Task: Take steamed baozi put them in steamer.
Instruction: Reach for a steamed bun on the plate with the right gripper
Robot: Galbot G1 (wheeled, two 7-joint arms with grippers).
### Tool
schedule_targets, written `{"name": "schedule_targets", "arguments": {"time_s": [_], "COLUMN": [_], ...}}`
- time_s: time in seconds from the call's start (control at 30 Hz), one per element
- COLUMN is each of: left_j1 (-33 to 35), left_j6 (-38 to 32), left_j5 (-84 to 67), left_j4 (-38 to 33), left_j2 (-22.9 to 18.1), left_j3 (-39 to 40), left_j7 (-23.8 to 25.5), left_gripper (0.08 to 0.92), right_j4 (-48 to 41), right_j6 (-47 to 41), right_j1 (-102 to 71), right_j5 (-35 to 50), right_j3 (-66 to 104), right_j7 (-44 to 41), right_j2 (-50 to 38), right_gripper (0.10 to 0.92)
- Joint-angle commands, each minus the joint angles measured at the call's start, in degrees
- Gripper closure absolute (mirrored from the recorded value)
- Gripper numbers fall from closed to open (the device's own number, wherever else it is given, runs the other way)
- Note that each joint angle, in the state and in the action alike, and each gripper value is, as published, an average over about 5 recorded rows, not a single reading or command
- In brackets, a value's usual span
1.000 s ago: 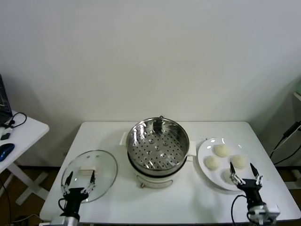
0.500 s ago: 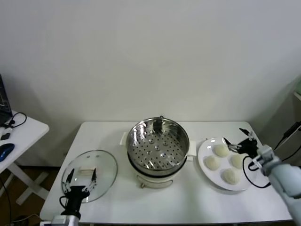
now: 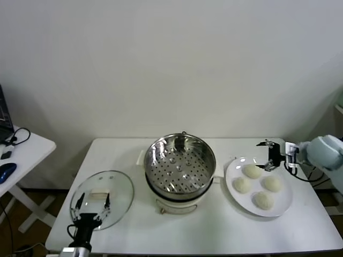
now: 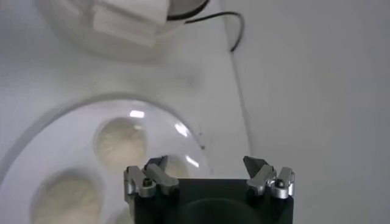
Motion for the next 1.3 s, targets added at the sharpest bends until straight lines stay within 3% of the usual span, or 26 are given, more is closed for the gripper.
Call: {"name": "schedule_targets", "arguments": {"time_s": [0.03, 0.43, 0.77, 1.3], "left_j1": [0.2, 0.32, -0.07, -0.53], "left_j6": [-0.53, -0.69, -0.65, -0.78], "left_j5": [0.63, 1.36, 2.0, 1.64], "left_j4": [0.3, 0.88, 1.89, 2.95], "left_j2": [-0.36, -0.92, -0.87, -0.77], "left_j3": [-0.42, -0.79, -0.6, -0.72], "left_j7": [-0.05, -0.04, 0.04, 0.01], "left_gripper": [0.177, 0.177, 0.177, 0.177], "right_j4": [-15.45, -28.66, -31.26, -36.95], "right_j6": [5.75, 6.32, 6.77, 8.9], "right_j1": [26.95, 11.71, 3.28, 1.89], "right_j5": [-0.19, -6.03, -10.4, -13.92], "right_j3": [-29.97, -17.18, -5.57, -2.69], "right_j7": [-13.44, -10.09, -8.71, -7.26], "right_j2": [7.15, 18.21, 21.44, 24.82], "right_gripper": [0.203, 0.203, 0.203, 0.203]}}
